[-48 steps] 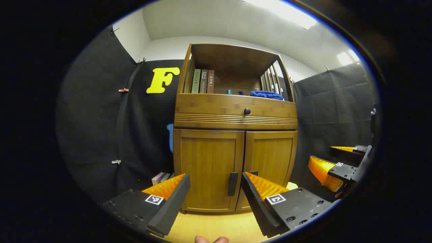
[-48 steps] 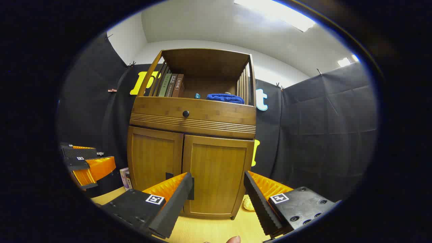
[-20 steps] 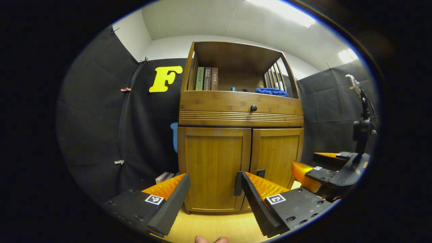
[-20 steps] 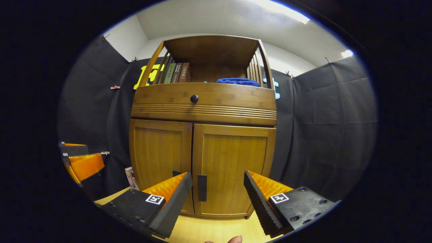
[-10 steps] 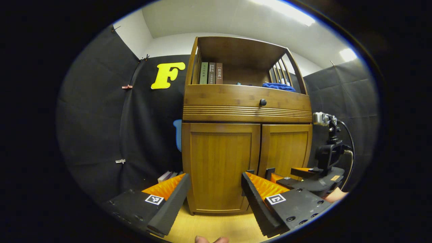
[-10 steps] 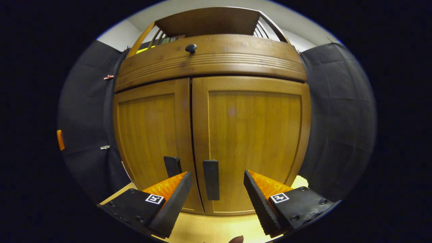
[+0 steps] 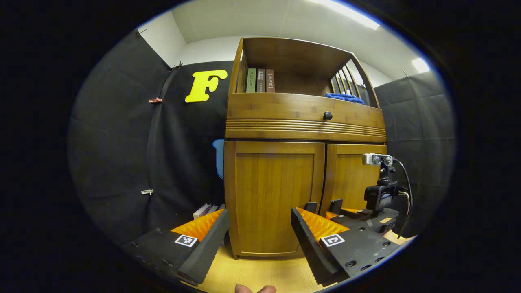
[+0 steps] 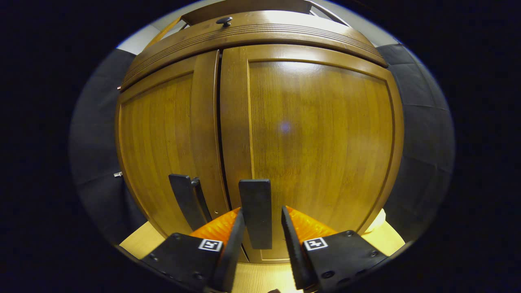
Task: Open the right door of the double-door shoe cabinet with the right hand, and open the left door with the left hand.
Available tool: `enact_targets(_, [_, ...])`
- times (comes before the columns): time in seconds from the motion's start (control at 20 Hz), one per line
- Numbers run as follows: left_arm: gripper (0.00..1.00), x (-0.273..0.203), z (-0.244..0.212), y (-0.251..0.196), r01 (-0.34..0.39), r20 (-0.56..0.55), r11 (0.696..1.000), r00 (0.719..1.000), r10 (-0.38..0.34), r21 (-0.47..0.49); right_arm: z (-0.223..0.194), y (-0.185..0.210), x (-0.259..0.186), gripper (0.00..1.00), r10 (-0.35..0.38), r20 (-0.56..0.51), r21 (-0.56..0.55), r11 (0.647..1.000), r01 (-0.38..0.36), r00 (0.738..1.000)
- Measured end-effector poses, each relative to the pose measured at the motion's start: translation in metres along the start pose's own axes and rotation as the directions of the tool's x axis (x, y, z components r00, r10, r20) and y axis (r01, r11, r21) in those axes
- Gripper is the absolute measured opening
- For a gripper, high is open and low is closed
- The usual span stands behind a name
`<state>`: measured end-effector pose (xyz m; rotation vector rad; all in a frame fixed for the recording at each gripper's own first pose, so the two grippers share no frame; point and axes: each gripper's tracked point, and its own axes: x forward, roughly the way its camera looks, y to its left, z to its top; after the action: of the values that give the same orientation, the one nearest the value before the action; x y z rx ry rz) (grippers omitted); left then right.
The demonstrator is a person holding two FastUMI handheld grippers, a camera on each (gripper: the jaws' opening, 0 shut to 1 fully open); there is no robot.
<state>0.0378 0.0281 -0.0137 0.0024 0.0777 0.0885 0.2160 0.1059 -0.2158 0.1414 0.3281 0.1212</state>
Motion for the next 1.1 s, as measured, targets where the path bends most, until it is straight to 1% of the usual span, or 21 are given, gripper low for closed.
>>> enact_targets(0.05, [0.92,0.001,-0.004,0.0,-0.002,-0.004,1.0,1.0,0.002,-0.001,-0.002,0.002,0.003,0.48,0.006,-0.013,0.009,1.0,-0.006,1.0])
enact_targets(0.1, [0.94,0.002,-0.004,0.001,-0.004,-0.006,1.0,1.0,0.004,-0.002,-0.009,0.001,0.002,0.43,-0.002,-0.038,0.012,1.0,0.003,0.999])
enact_targets(0.15, [0.94,0.001,-0.004,0.002,-0.006,-0.008,1.0,1.0,0.006,-0.002,-0.007,0.001,0.007,0.4,-0.008,-0.016,0.012,1.0,0.009,1.0])
enact_targets(0.2, [0.94,0.0,-0.005,0.001,-0.007,-0.009,1.0,1.0,0.007,-0.002,-0.009,0.0,0.007,0.36,-0.002,-0.024,0.006,1.0,0.002,1.0])
enact_targets(0.25, [0.94,-0.001,-0.004,0.002,-0.008,-0.011,1.0,1.0,0.008,-0.002,-0.005,0.0,0.006,0.3,0.006,-0.012,-0.007,1.0,-0.006,1.0])
enact_targets(0.4, [0.94,-0.004,-0.004,0.002,-0.013,-0.011,1.0,1.0,0.013,-0.005,-0.007,0.0,0.0,0.3,0.016,-0.035,-0.008,1.0,-0.017,0.999])
enact_targets(0.65, [0.94,-0.011,-0.005,-0.003,-0.014,-0.007,1.0,1.0,0.014,-0.01,-0.008,-0.005,-0.032,0.3,0.032,-0.041,0.001,0.999,-0.032,0.999])
enact_targets(0.75, [0.94,-0.016,-0.004,-0.006,-0.013,0.001,1.0,1.0,0.013,-0.004,-0.011,-0.013,-0.052,0.3,0.038,-0.041,0.001,0.999,-0.038,0.998])
enact_targets(0.8, [0.92,-0.018,-0.003,-0.008,-0.014,0.006,1.0,1.0,0.014,-0.002,-0.012,-0.015,-0.061,0.3,0.041,-0.041,-0.001,0.999,-0.041,0.998])
enact_targets(0.9, [0.92,-0.021,-0.005,-0.012,-0.011,0.016,1.0,1.0,0.011,0.0,-0.013,-0.022,-0.08,0.3,0.044,-0.04,0.003,0.999,-0.044,0.998])
enact_targets(0.95, [0.94,-0.023,-0.009,-0.013,-0.012,0.01,1.0,1.0,0.012,0.003,-0.013,-0.027,-0.088,0.3,0.046,-0.038,0.004,0.999,-0.046,0.998])
enact_targets(1.1, [0.94,-0.026,-0.017,-0.021,-0.01,-0.003,1.0,1.0,0.01,0.008,-0.015,-0.043,-0.113,0.3,0.045,-0.028,0.009,0.999,-0.045,0.999])
